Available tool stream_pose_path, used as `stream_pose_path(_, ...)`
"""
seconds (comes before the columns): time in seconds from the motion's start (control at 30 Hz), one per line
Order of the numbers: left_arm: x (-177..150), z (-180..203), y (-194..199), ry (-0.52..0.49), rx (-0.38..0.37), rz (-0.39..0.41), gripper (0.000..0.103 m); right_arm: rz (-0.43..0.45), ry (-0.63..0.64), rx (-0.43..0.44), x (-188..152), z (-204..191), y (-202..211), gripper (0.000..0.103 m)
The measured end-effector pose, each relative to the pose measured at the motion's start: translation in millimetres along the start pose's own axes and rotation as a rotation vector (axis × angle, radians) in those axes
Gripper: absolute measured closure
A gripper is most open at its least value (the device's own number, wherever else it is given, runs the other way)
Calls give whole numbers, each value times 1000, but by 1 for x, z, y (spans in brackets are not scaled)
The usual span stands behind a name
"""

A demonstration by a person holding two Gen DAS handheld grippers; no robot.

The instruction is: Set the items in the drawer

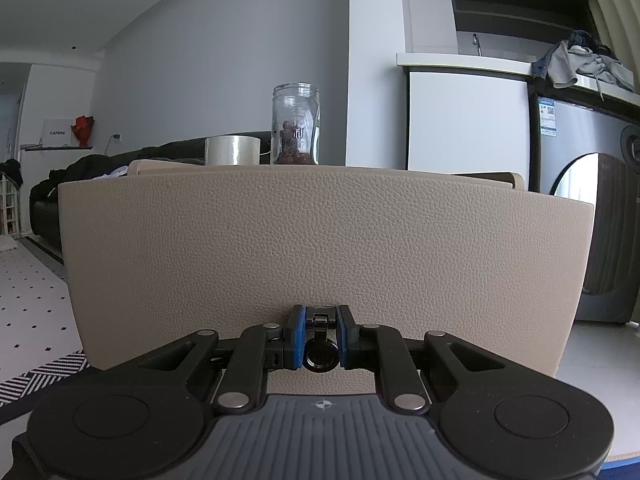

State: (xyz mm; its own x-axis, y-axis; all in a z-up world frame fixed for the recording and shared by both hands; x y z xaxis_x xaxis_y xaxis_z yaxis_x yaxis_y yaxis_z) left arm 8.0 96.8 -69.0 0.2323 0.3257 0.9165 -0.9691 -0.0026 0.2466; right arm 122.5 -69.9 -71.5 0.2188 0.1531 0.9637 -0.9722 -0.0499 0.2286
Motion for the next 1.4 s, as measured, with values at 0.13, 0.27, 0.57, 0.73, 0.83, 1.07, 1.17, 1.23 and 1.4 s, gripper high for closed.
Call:
stream_pose_path(0.13, 0, 1, 0, 0, -3, 1, 1, -2, -1, 2, 1, 1, -3, 85)
stream_pose_path(0.27, 0, 0, -1, -3, -4, 0, 1, -3, 0, 1, 2, 1, -5, 85)
stream_pose_path(0.57, -1, -2, -2, -5, -4, -2, 1, -5, 3, 1, 3, 0, -8, 85)
stream_pose_path(0.73, 0, -2, -2, -3, -1, -4, 1, -7, 0, 3, 4, 2, -12, 85)
stream_pose_path(0.83, 2, -2, -3, -1, -1, -2, 1, -5, 4, 1, 4, 2, -13, 85)
stream_pose_path(1.07, 4, -2, -1, 1, 0, -4, 1, -5, 3, 0, 5, 2, -17, 85)
stream_pose_path(1.17, 4, -2, -1, 2, 1, -6, 1, -3, 8, -3, 5, 2, -20, 85)
stream_pose_path(1.23, 4, -2, -1, 1, 1, -6, 1, -4, 5, -2, 5, 2, -22, 85)
stream_pose_path(1.4, 4, -3, -3, 5, 0, -7, 1, -8, -4, 3, 7, 4, -28, 85)
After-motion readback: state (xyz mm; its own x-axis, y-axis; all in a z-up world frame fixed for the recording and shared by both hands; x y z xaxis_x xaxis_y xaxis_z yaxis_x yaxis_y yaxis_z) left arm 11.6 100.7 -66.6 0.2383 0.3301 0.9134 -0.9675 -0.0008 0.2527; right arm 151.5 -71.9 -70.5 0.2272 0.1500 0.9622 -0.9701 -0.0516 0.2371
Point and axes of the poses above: each gripper's, at about its wrist camera, not at the fingertips, and y roughly against the way its jaws point, z to its right, x to its top, the point moved 5 cm from there along -y, roughly the way its jaws point, and after that the axes turned 6 degrees about y, right-handed, at the moved point
